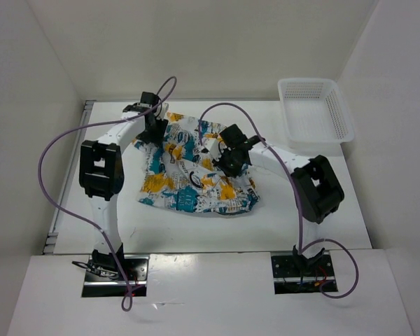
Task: Fold and stack the shorts
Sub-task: Fold the shorts
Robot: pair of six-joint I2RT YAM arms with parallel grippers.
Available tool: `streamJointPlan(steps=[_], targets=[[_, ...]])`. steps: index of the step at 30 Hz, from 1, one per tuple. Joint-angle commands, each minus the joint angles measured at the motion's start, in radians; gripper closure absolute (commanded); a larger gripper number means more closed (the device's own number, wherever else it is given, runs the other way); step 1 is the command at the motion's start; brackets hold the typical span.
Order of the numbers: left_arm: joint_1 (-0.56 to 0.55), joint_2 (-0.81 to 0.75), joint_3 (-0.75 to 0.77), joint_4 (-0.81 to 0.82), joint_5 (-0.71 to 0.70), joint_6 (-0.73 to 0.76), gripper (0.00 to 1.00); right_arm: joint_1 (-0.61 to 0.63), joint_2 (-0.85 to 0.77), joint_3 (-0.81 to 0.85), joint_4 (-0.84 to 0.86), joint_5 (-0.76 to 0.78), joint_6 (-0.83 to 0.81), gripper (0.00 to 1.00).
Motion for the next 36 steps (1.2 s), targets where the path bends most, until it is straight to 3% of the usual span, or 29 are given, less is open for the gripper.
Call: streamJointPlan(steps=[1,4,5,8,10,15,17,23,32,36], targets=[[0.013,0.027,0.105,0.019,-0.029,-0.001,0.27,-0.001,0.049,0.13,0.147,-0.003,0.112,0.94],[0.04,-0.076,0.052,0.019,0.001,-0.001,0.01,-0.001,0.081,0.166,0.196,0.012,0.161,0.95],[0.051,-0.143,0.027,0.019,0.012,-0.001,0.01,-0.001,0.081,0.177,0.196,0.023,0.182,0.95],[0.118,-0.27,-0.072,-0.039,0.076,-0.001,0.01,-0.001,0.081,0.177,0.216,0.044,0.205,0.95],[0.183,-0.331,-0.145,-0.117,0.203,-0.001,0.01,-0.001,0.053,0.154,0.236,0.067,0.218,0.95],[0.211,-0.343,-0.361,-0.2,0.383,-0.001,0.15,-0.021,0.023,0.102,0.245,0.096,0.276,0.95],[0.211,-0.329,-0.41,-0.2,0.44,-0.001,0.16,-0.021,0.023,0.088,0.271,0.112,0.296,0.96],[0.211,-0.254,-0.455,-0.2,0.449,-0.001,0.09,-0.031,0.119,0.17,0.348,0.199,0.348,1.0],[0.188,-0.184,-0.586,-0.182,0.439,-0.001,0.09,-0.031,0.299,0.283,0.399,0.284,0.344,0.99],[0.169,-0.093,-0.567,-0.193,0.46,-0.001,0.25,-0.04,0.357,0.292,0.409,0.327,0.344,0.99]])
